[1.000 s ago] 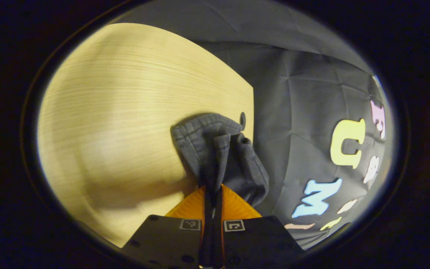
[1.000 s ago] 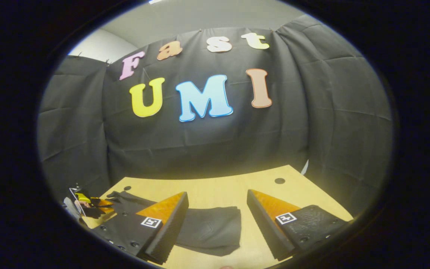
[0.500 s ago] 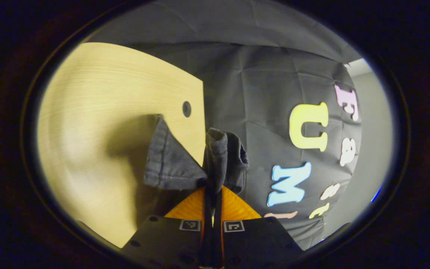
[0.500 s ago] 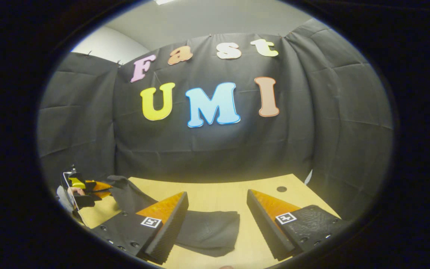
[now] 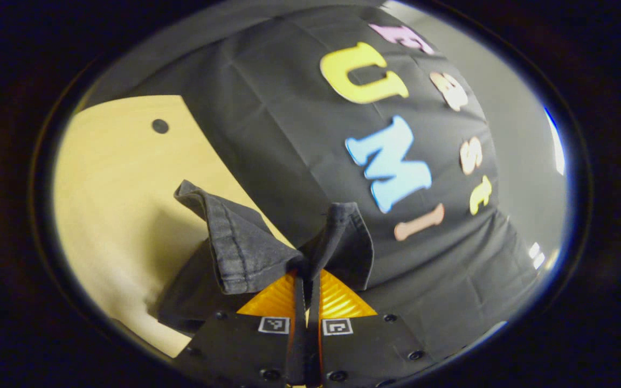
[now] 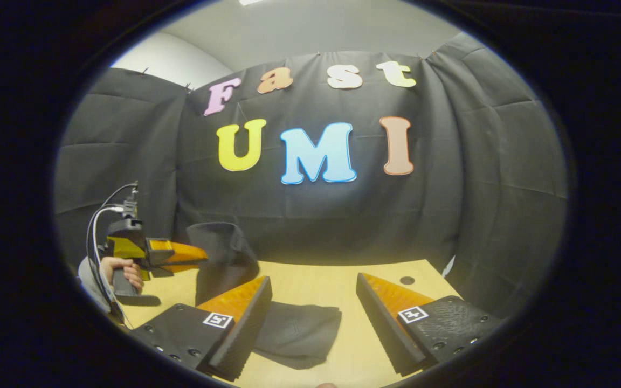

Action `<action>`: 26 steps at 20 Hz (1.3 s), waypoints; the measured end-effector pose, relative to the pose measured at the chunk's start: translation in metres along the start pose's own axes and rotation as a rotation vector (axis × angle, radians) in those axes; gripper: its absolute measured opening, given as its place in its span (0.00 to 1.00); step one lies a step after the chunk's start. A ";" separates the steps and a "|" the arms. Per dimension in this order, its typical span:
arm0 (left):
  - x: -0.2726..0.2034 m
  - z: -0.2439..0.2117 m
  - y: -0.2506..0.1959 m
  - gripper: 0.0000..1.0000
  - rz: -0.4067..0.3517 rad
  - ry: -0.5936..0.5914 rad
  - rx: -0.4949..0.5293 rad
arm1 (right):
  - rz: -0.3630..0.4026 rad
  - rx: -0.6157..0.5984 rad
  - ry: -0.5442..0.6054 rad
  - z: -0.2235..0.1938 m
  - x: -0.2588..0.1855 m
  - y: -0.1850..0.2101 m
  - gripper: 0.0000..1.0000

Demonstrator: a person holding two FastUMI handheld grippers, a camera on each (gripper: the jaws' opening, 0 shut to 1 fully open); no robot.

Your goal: Grasp the waist and the cuffs of the jeans and fold them to make the two legs overlap; first hold the waist and fold one-third of the jeans toward the cuffs, then hold the cuffs and fold the remaining one-third in the same direction to finish folding.

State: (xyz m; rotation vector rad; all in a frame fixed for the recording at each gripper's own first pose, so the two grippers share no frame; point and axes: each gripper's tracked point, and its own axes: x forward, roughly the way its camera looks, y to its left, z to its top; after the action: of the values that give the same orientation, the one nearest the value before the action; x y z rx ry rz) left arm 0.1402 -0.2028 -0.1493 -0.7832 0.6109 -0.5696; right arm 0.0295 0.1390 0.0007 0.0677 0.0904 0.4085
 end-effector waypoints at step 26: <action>0.015 -0.148 -0.046 0.88 0.222 0.015 0.601 | 0.064 0.038 -0.073 0.017 -0.019 -0.035 0.94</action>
State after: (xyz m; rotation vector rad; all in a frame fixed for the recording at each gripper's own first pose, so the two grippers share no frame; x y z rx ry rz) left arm 0.0381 -0.3085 -0.2002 -0.1429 0.4934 -0.5161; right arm 0.0273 0.0987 0.0156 0.1234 0.0239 0.4675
